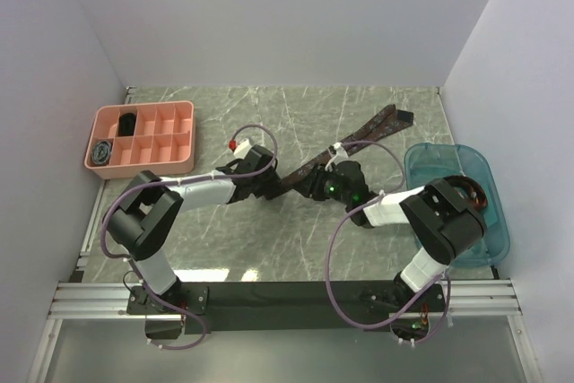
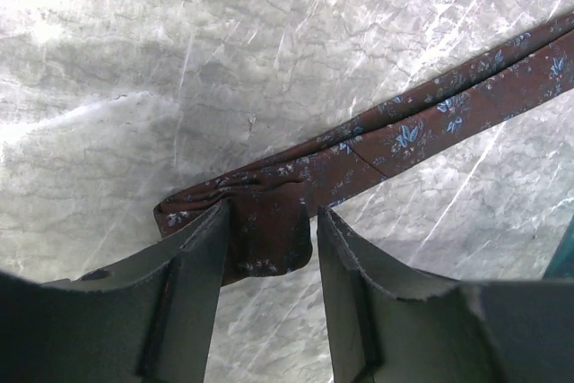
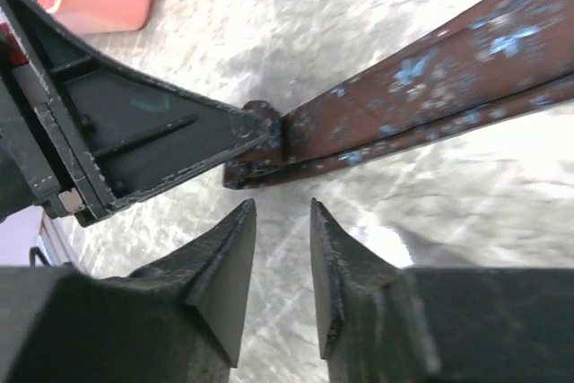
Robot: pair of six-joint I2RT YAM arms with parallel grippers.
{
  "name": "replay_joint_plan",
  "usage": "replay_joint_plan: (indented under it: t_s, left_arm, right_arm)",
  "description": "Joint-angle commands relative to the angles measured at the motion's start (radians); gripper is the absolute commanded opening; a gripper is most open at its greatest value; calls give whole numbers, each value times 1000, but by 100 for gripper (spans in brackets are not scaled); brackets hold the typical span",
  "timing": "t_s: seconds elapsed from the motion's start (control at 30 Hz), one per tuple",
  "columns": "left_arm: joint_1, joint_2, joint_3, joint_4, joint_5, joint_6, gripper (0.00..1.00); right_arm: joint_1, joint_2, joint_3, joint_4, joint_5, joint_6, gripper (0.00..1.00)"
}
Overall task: Roll the ties
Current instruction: Roll the tie
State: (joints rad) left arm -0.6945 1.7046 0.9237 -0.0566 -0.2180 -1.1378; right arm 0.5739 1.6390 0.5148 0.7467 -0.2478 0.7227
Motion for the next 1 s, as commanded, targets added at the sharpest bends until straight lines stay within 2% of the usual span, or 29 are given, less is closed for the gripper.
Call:
replay_joint_plan:
  t_s: [0.0,0.2,0.33,0.4,0.57,0.7,0.97]
  left_arm:
    - [-8,23,32,-35,0,19,50]
    - [-8,39,55,-58,-15,27,52]
    - [-10,62,72,-71,-11,16,57]
    - [-11,75,78,-77,-9,7,60]
    - [-20,81,78,-75,-7,1,67]
    - [-19,69,70,-63,-3,-8,76]
    - [-20,38,52,-35,19,-33,80]
  right_arm:
    - [-40,-47,33,-65,-26,-67,37]
    - [-49,-39,132,-214,-76,-149,36]
    - [-43,-2,145,-147,-145,-120,39]
    - [-36,25,152,-130,-145,-106,42]
    - [-31,71,168,-90,-159,-78,43]
    - [-16,96,157,-54,-154,-72,43]
    - [43,151,105,166,-68,18,48]
